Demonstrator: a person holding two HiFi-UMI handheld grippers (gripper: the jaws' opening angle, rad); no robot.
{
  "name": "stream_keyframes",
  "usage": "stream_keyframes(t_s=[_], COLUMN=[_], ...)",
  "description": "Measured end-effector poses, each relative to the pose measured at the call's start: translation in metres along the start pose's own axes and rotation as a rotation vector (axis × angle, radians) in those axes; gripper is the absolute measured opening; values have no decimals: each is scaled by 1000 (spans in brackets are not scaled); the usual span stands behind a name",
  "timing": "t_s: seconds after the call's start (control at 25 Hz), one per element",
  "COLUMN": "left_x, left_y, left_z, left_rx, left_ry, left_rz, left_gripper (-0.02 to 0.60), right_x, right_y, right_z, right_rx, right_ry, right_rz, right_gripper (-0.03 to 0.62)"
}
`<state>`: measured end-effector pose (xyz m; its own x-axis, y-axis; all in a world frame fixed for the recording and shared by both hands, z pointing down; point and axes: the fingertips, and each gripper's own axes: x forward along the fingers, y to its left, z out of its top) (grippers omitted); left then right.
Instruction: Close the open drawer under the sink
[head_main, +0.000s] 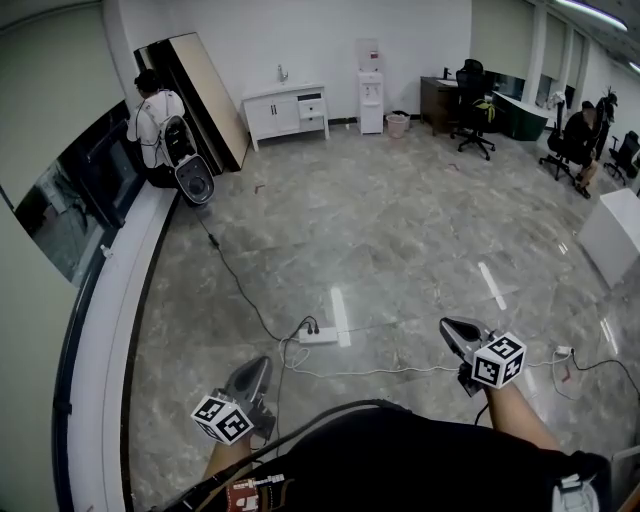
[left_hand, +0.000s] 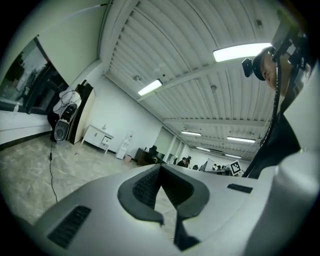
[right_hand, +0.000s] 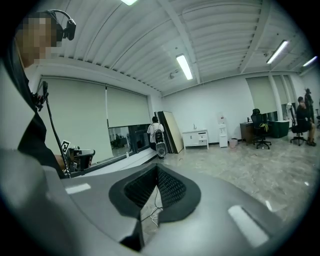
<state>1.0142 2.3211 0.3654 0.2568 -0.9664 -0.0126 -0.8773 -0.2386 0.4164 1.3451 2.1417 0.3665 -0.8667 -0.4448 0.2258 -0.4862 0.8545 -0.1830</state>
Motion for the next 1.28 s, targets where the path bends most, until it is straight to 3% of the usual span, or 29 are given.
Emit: stream_keyframes(t_s=[0.16,0.44,0.6,1.0,1.28], left_x=[53,189,261,379,487], left_y=[31,40,53,106,193], left_z=[6,35,55,68,89], left_rx=[3,26,45,10,-7], left_ry=[10,-46,-89,-46,-11], left_rz=[25,104,118,102,8], left_gripper=[-2,-1,-2,-2,-2], right_x=[51,133,177,248,331], right_y=[-51,-187,-244,-343,-403], right_z=[17,65,97,128,158], right_rx=[-4,-23,-67,-24,-48], right_ry=[1,29,12,15,12], right_rz=[29,126,171,140,75], right_gripper=[2,2,2,2,2])
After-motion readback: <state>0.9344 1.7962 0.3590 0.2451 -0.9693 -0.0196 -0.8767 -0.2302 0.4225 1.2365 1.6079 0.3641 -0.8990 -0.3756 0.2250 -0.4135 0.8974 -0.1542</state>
